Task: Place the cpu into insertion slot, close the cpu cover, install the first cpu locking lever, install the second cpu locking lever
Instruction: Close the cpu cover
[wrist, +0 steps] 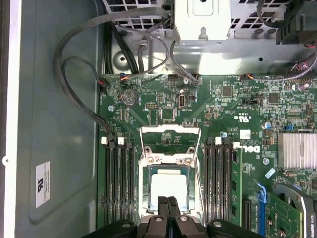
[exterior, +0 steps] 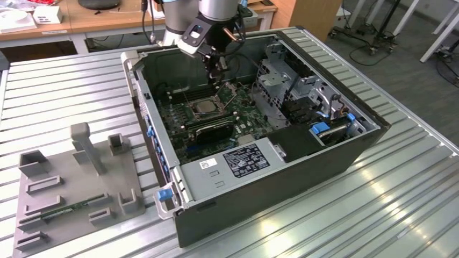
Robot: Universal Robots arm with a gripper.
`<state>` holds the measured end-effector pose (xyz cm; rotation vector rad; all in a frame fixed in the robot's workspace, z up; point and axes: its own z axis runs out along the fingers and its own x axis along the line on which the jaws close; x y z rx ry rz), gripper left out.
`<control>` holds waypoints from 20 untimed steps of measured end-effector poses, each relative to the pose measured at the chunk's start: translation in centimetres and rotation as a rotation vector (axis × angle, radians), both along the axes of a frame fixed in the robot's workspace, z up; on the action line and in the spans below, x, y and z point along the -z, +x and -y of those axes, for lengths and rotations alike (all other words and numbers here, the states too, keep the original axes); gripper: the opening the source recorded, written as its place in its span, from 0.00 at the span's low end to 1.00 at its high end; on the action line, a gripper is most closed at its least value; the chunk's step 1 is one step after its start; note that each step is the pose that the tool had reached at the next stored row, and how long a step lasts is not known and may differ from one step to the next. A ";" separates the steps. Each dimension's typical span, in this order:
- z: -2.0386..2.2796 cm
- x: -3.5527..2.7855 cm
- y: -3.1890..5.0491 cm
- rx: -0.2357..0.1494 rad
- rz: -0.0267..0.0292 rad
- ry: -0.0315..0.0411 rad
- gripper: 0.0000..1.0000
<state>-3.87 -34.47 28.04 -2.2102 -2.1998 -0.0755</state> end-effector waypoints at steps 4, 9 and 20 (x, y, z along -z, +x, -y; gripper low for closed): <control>0.00 0.00 0.10 0.000 -0.0001 -0.0001 0.11; 0.00 0.00 0.15 0.000 0.0000 0.0000 0.11; 0.00 0.00 0.89 0.000 0.0000 0.0000 0.11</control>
